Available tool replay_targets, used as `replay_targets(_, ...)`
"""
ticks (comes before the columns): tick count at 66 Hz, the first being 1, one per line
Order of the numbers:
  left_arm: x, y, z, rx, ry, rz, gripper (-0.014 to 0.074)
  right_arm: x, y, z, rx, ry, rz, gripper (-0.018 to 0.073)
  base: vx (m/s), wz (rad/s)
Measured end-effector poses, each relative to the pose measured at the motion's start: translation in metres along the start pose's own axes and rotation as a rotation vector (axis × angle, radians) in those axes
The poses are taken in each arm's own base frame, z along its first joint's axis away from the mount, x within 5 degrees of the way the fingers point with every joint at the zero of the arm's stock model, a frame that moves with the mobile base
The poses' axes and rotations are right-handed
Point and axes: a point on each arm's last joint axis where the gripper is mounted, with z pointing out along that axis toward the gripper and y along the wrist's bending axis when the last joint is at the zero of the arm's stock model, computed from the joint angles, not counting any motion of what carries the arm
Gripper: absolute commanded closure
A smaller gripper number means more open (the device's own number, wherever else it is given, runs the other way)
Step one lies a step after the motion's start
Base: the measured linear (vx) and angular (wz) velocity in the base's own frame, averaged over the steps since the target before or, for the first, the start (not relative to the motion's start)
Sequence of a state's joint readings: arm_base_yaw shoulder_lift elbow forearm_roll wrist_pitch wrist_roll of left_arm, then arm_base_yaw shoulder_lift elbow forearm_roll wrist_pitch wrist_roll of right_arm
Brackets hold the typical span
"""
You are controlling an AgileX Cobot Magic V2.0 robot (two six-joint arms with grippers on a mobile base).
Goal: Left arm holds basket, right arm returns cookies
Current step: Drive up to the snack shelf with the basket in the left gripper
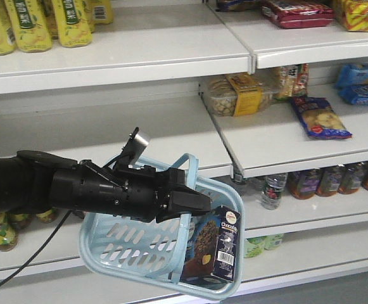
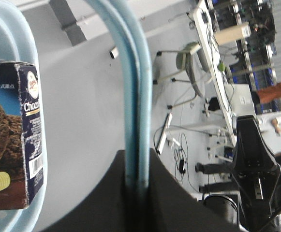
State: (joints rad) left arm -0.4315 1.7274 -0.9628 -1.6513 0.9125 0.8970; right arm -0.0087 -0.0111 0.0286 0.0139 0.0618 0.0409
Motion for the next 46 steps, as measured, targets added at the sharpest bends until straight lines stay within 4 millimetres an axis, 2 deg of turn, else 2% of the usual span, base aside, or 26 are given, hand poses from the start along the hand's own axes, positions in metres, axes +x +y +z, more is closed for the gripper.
replay_targets(24,-0.0001,0.0001,0.0000,-0.002,-0.001,0.000,0.0599,0.0000,0.0000,0.0000,0.000,0.000,0.000,0.0562,0.12,0.41)
replay_targets(46,-0.0001,0.0001,0.0000,-0.001,-0.001,0.000,0.0599,0.0000,0.0000,0.0000,0.000,0.000,0.000,0.0562,0.10,0.19)
